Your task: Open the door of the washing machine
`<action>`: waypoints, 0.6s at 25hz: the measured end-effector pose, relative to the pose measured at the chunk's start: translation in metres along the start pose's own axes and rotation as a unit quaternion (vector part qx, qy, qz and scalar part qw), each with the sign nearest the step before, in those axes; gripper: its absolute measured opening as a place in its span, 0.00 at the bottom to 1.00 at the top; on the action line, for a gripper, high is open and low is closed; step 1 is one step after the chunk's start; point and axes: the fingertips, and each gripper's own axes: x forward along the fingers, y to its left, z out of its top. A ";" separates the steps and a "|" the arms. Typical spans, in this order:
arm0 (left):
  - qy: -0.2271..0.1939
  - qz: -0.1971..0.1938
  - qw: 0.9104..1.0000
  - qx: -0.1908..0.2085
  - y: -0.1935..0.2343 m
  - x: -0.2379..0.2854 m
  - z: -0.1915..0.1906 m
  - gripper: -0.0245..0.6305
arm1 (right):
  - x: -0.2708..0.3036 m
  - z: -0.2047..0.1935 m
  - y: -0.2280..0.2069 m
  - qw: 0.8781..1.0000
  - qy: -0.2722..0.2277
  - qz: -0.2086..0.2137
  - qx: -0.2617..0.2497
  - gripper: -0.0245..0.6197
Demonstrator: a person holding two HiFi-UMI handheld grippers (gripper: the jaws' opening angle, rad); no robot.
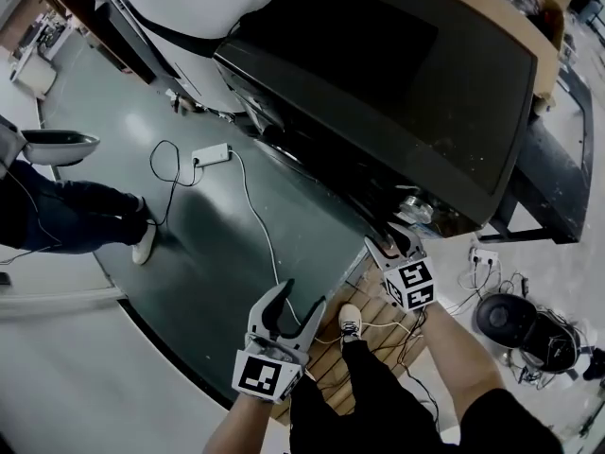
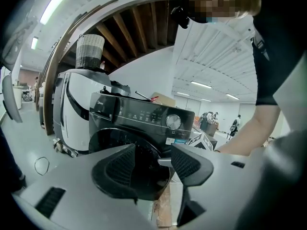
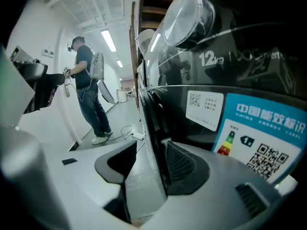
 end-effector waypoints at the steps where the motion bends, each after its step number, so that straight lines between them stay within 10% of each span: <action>1: 0.000 0.000 1.000 0.000 0.000 0.000 -0.001 0.39 | 0.002 -0.002 0.000 1.000 0.003 0.000 -0.001 0.36; 15: 0.012 -0.001 1.000 -0.014 -0.001 -0.008 -0.019 0.39 | 0.005 -0.007 0.003 0.999 0.019 -0.025 -0.009 0.20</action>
